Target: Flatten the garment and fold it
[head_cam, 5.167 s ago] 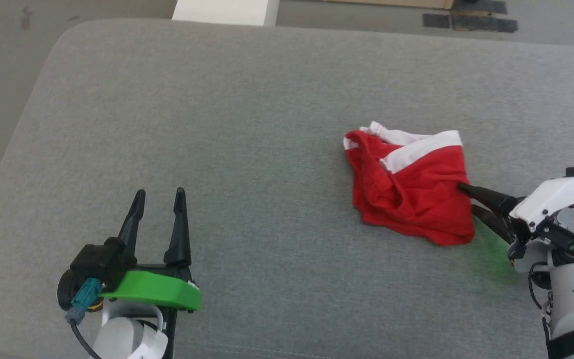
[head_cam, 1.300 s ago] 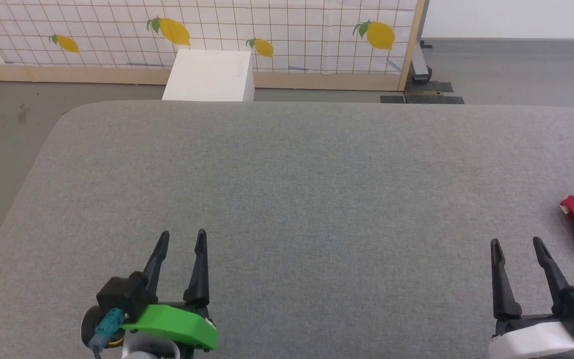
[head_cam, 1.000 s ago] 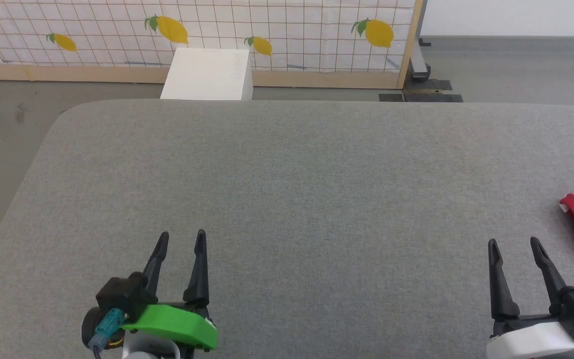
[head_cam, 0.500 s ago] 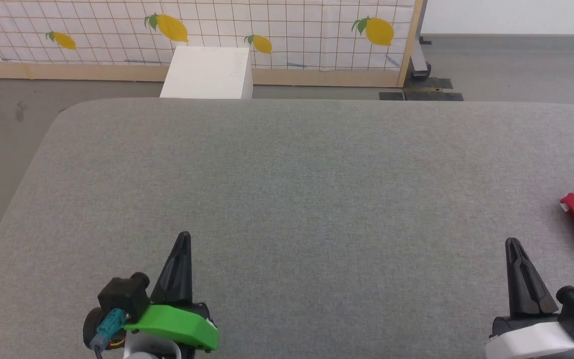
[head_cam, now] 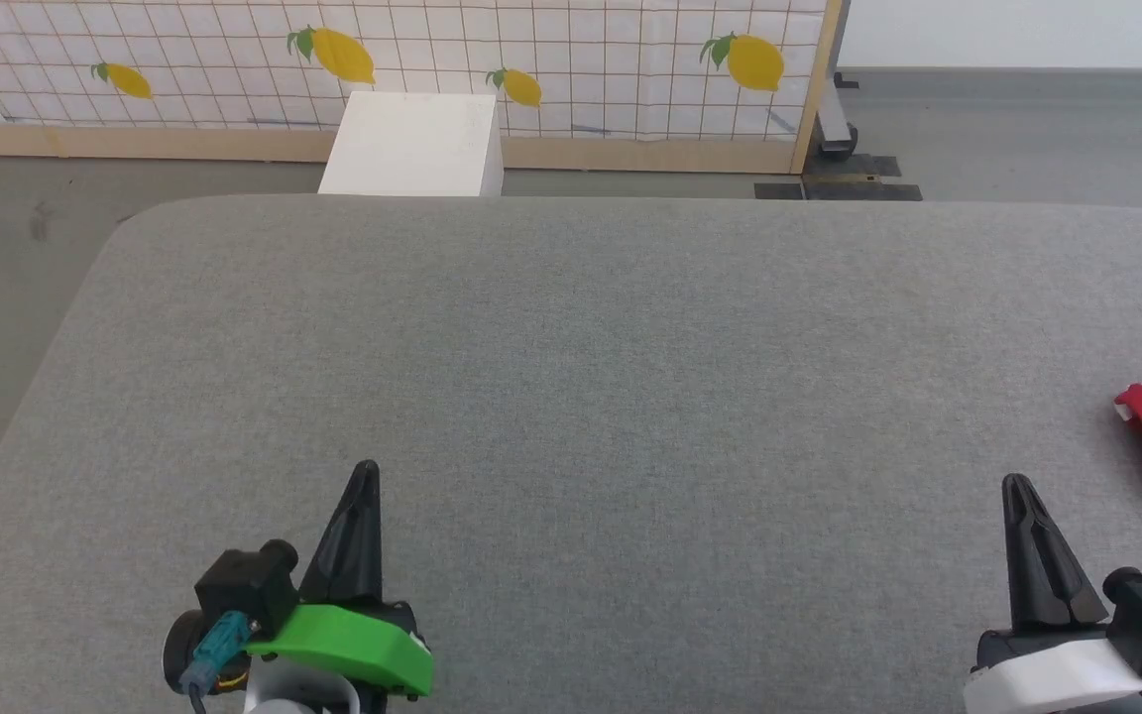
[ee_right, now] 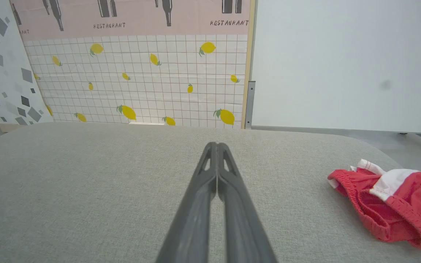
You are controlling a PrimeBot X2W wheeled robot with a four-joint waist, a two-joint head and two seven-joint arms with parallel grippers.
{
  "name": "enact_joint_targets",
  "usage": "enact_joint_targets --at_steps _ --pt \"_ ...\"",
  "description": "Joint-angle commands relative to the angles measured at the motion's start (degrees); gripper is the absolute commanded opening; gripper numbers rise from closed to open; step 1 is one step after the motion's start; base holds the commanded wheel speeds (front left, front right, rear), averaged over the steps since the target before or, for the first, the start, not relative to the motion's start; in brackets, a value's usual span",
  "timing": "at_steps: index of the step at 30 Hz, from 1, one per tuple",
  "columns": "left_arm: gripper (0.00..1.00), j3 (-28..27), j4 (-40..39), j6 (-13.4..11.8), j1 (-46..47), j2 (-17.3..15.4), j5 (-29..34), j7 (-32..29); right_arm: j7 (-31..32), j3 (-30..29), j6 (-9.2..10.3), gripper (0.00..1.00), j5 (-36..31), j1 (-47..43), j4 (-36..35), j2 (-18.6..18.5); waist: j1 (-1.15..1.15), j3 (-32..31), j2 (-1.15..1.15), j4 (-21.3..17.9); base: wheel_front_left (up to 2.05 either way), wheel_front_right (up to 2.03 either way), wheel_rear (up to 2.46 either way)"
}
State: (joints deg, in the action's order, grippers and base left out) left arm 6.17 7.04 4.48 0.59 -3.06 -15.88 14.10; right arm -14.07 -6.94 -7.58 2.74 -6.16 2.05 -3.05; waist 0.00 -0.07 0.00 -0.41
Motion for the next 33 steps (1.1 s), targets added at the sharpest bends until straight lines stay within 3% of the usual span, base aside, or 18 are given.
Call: enact_joint_targets --at_steps 1,33 --pt "0.00 -0.27 -0.27 -0.28 -0.04 0.01 0.72 -0.36 0.38 0.28 0.01 0.00 -0.17 0.39 -0.13 0.01 0.00 0.00 0.00 0.01 0.00 0.00 0.00" --pt "0.00 -1.86 -2.10 -1.42 -0.19 0.06 4.82 -4.08 4.08 2.08 0.03 0.00 -0.86 1.95 -0.65 0.05 0.00 0.02 0.00 0.12 0.00 0.00 0.00"
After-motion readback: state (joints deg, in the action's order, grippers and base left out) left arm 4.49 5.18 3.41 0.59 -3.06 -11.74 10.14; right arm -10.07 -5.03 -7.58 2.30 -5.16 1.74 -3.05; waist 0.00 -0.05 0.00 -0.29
